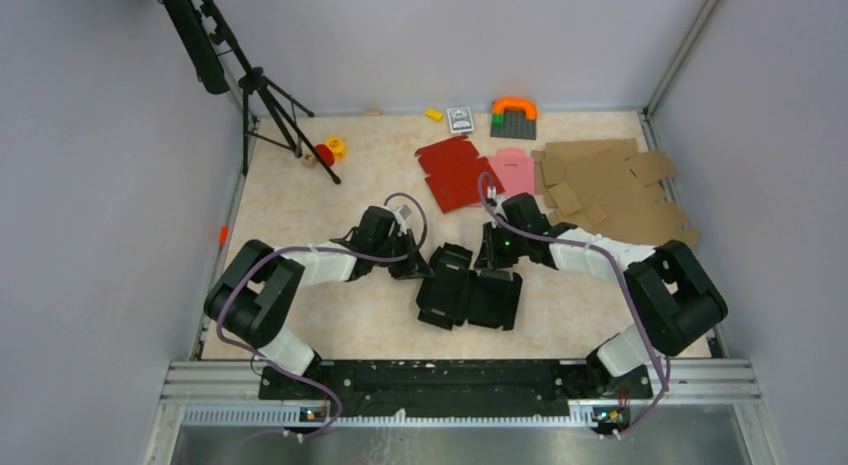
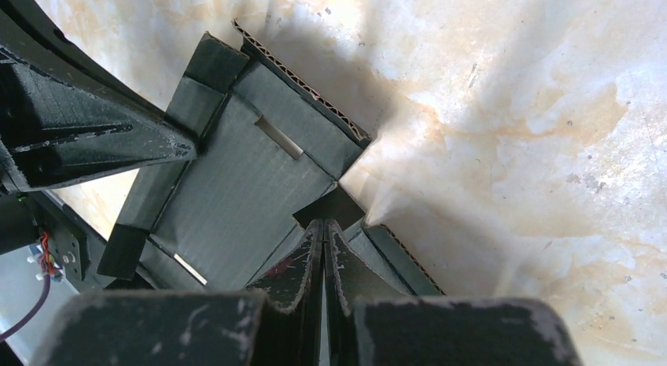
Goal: Fold the paper box
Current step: Fold the paper box at the center of the board.
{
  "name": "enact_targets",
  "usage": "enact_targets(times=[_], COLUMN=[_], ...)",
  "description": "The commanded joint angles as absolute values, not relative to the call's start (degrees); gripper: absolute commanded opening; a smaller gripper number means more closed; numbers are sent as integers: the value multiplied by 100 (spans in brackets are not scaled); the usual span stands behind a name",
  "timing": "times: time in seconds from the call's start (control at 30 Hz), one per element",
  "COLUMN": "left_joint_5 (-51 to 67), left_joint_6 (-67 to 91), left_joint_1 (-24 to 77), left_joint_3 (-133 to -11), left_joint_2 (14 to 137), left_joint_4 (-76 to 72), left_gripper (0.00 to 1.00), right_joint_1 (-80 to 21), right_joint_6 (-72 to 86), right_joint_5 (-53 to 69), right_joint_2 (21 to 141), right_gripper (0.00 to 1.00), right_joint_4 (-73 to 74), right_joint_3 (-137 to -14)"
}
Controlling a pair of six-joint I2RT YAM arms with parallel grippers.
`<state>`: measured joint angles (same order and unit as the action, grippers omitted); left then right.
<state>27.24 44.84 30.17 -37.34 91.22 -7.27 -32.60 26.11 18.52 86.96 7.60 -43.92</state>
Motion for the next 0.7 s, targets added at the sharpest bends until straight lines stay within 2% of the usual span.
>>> enact_targets(times=[0.0, 0.33, 0.67], left_joint_5=[2576, 2440, 2323], left_joint_6=[4395, 4386, 4375], left_joint_1=[3041, 3066, 3082], left_joint_3=[-3805, -3785, -3749], left_joint_2=[8907, 8856, 8823], left_joint_4=[-782, -704, -689], left_gripper=[0, 0, 0], right_joint_1=[-3374, -3655, -3828], right_joint_6=[2612, 2677, 2921], right_joint_5=[1925, 1960, 1864], right_joint_2=[8564, 8760, 8888], right_gripper=[0, 0, 0], right_joint_4=[809, 659, 170], right_joint_3=[-4447, -4284, -3587])
